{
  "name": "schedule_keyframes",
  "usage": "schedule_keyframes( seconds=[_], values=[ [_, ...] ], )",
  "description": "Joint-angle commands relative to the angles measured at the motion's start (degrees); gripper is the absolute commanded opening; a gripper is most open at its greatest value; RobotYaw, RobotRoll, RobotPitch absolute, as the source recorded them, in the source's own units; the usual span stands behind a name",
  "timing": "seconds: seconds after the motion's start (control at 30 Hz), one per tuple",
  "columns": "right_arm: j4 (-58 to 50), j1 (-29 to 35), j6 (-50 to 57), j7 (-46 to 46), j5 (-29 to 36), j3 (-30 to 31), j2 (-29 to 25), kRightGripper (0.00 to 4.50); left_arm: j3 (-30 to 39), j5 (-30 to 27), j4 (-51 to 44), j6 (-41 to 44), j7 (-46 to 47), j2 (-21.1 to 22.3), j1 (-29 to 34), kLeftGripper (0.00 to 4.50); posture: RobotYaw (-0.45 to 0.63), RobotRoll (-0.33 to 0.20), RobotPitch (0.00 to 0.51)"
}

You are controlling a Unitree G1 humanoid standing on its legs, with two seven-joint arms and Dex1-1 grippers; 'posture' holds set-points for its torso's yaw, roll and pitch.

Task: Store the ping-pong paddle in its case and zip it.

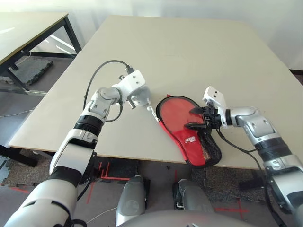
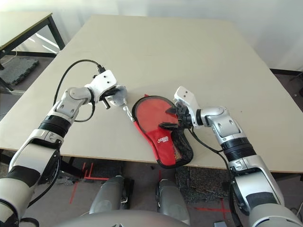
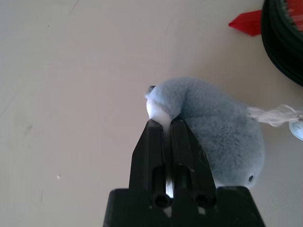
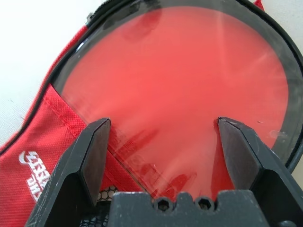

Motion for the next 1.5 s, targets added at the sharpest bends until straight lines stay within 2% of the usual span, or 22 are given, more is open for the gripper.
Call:
schedule_keyframes(
  seconds=[0.03,0.3,0.73,0.97,1.27,1.5],
  values=[
    [5.6,2.5,0.5,-1.4,-4.5,3.5,-0.3,4.5,0.7,0.0,-4.3,3.4,-1.8,2.3,2.8,0.01,0.17,0.0,0.066],
    [7.2,2.2,-0.9,-1.3,-5.6,4.1,-0.1,4.5,2.7,-1.4,-11.9,8.2,-3.4,4.4,5.2,0.01,0.19,0.0,0.066],
    [5.8,4.1,-0.8,0.2,-7.2,5.8,-0.8,4.5,2.2,3.3,-4.5,2.3,2.8,4.5,-2.2,0.01,0.18,0.0,0.074],
    [4.7,4.9,-0.6,0.5,-7.5,6.1,-1.2,4.5,0.4,5.3,6.1,-4.0,5.4,-0.2,-9.5,0.01,0.17,0.0,0.085],
    [1.1,7.8,0.7,0.1,-7.0,5.7,-1.8,4.5,-2.9,10.9,26.2,-14.3,13.5,-6.1,-20.4,0.01,0.13,0.0,0.098],
    [-4.2,11.7,3.4,-0.9,-5.9,4.8,-3.2,4.5,-4.4,13.6,35.3,-17.6,17.8,-10.5,-25.0,0.01,0.08,0.0,0.116]
  ],
)
